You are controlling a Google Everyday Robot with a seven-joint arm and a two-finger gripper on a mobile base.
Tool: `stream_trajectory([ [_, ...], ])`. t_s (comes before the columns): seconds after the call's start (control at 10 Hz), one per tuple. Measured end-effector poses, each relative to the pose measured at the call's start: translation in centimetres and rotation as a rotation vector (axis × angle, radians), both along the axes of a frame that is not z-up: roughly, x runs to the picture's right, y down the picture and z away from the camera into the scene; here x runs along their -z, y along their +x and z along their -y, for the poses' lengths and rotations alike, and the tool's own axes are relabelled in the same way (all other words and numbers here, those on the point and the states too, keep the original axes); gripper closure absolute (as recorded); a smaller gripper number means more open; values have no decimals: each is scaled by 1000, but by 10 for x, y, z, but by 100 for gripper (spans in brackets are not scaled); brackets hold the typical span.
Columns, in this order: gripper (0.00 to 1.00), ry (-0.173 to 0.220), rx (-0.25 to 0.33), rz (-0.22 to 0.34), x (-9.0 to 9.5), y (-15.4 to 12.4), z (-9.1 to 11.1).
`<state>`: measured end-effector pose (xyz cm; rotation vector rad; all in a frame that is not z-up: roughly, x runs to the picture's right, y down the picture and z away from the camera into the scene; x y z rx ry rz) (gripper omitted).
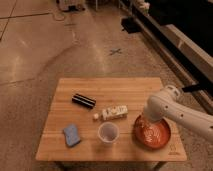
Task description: Place the pepper in the ceramic bowl
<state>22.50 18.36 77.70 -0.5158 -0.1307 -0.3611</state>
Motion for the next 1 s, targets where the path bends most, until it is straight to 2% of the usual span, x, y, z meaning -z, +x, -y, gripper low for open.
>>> stream_trajectory([
  [1.0, 54, 5, -7, -3, 0, 1, -4],
])
